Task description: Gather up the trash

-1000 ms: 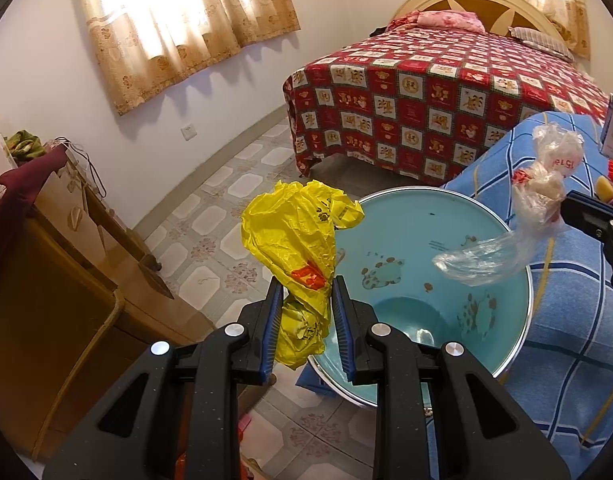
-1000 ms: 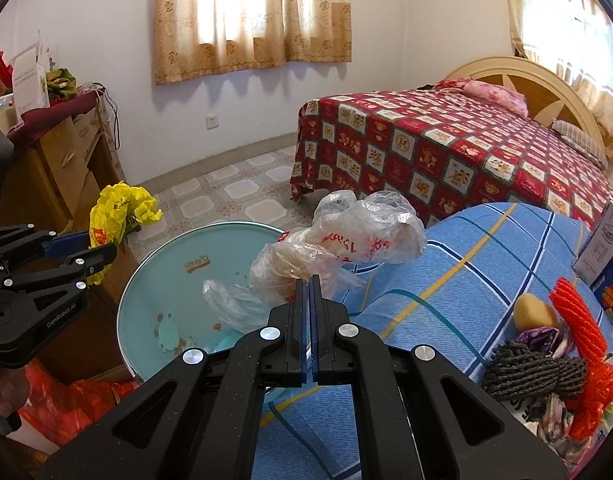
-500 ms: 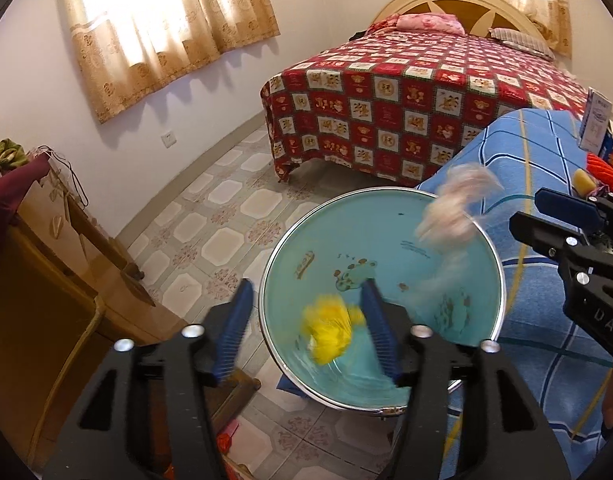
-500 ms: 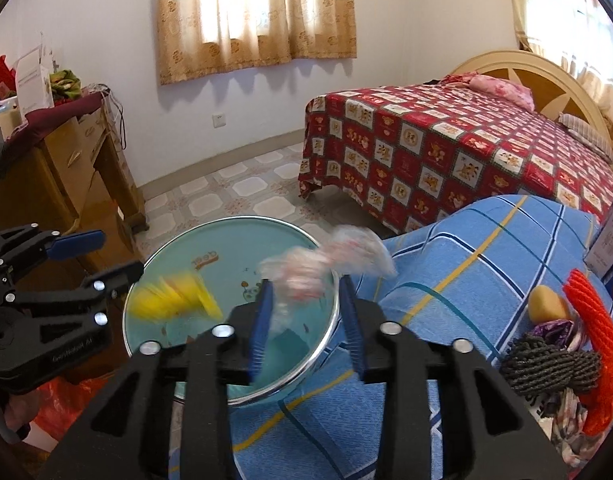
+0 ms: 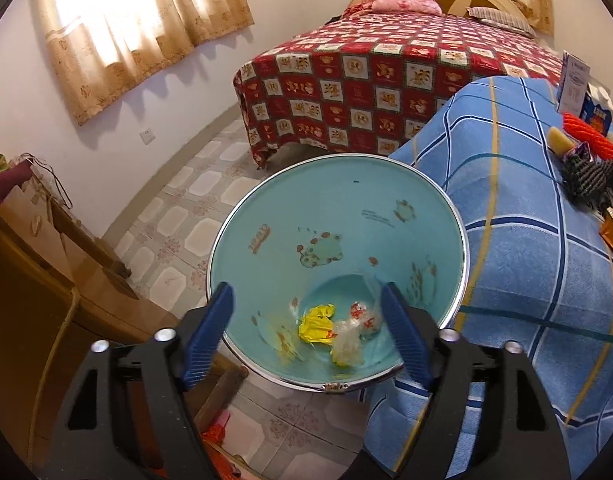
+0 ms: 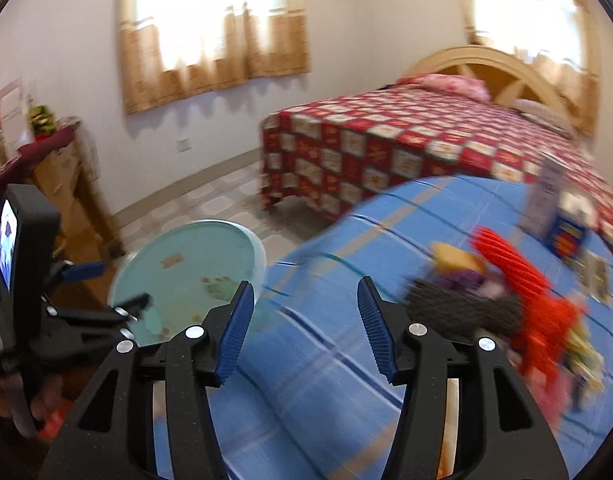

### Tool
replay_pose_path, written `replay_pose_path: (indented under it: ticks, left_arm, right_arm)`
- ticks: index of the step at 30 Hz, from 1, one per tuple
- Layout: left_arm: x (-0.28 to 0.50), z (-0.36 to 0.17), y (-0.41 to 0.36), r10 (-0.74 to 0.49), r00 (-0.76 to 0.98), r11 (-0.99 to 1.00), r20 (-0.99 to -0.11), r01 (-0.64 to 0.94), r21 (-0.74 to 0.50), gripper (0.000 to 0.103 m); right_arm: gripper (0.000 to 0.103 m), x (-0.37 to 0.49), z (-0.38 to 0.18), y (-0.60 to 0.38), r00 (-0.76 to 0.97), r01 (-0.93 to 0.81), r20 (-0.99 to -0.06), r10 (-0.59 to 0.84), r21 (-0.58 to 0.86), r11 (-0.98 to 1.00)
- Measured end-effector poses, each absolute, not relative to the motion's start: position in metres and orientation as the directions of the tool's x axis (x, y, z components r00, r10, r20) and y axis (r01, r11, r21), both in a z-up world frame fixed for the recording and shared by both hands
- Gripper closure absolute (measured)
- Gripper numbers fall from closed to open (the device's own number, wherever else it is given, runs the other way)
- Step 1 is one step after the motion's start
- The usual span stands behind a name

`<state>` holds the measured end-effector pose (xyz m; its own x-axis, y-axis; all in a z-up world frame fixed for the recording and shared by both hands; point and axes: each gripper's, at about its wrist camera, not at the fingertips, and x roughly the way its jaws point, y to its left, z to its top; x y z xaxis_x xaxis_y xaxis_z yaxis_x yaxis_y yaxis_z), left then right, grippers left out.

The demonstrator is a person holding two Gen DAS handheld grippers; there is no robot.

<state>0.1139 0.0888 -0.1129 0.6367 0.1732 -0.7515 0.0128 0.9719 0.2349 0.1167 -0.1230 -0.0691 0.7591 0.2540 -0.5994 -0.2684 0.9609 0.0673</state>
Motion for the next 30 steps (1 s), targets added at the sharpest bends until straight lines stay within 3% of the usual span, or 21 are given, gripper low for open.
replay_pose_path:
  ticks: [4,9,13,21,25,30]
  left_arm:
    - [0.104,-0.118,0.076,0.167,0.634,0.975,-0.755,0.008,0.222,0.022]
    - [0.092,-0.129,0.049,0.133,0.63,0.965,-0.765,0.093,0.243,0.02]
    - [0.089,-0.133,0.043,0.14,0.623,0.959,-0.769,0.108,0.262,0.02]
    - [0.089,-0.132,0.044,0.158,0.628,0.956,-0.762,0.098,0.278,0.02]
    - [0.09,-0.135,0.042,0.155,0.622,0.955,-0.768,0.105,0.278,0.02]
    - [0.09,-0.128,0.036,0.144,0.634,0.955,-0.76,0.114,0.276,0.02]
  right_arm:
    - [0.049,0.078,-0.08,-0.183,0.778,-0.115,-0.617,0.119,0.046,0.992]
    - [0.05,0.044,-0.105,-0.222,0.742,-0.031,-0.665,0.081,0.087,0.996]
    - [0.06,0.041,-0.123,-0.226,0.71,-0.031,-0.697,0.1,0.111,0.993]
    - [0.065,0.049,-0.143,-0.223,0.682,-0.057,-0.719,0.138,0.136,0.989]
    - [0.083,0.049,-0.14,-0.224,0.676,-0.073,-0.719,0.162,0.154,0.985]
    - [0.088,0.039,-0.125,-0.21,0.718,-0.116,-0.672,0.182,0.142,0.983]
